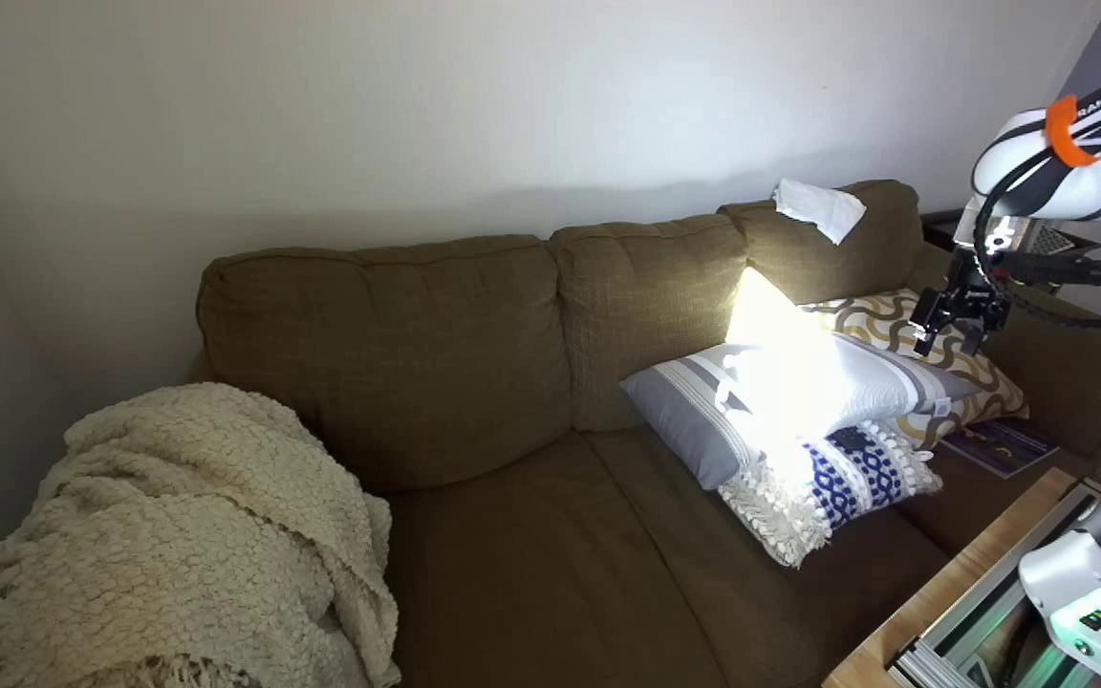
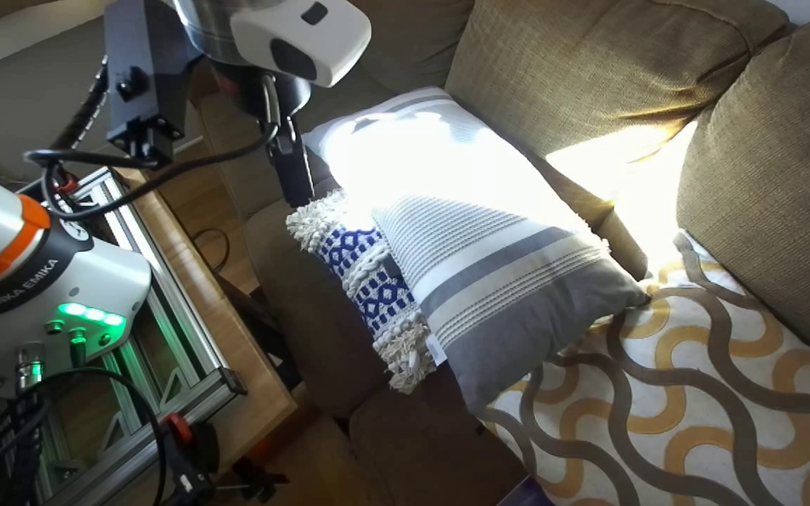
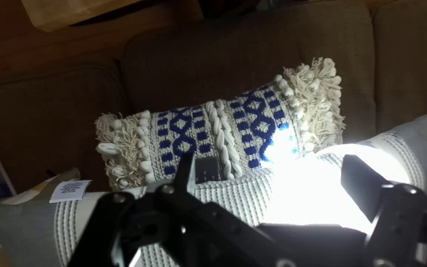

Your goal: Put the remote on top of the pillows

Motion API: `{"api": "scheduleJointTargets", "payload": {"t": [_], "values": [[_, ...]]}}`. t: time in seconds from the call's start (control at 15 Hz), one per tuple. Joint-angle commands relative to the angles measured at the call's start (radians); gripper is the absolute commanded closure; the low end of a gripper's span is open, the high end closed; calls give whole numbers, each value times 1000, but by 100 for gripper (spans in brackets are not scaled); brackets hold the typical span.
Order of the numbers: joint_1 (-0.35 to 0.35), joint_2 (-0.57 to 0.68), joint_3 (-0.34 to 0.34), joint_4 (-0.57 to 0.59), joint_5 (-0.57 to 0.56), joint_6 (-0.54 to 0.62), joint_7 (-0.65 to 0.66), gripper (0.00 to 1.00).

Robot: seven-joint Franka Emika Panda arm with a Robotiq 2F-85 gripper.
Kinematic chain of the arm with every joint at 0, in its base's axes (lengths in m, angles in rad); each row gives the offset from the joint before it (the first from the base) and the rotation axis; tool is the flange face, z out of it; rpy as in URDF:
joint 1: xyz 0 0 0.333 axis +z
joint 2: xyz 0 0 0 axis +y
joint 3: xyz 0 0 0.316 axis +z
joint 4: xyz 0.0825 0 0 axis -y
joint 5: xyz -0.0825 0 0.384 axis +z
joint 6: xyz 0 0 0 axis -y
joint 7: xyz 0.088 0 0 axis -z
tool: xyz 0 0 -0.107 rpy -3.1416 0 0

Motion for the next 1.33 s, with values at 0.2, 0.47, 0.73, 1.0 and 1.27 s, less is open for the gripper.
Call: {"api": "scheduleJointTargets", "payload": {"t": [0.2,0.47,0.73,1.0,1.27], "values": [[-12,52,6,7,1,46,-1,0],[-12,43,7,7,1,46,-1,0],[-8,97,30,7,-35,88,27,0],[-3,175,57,5,-89,191,42,0],[4,290,60,1,-102,357,43,0]]}}
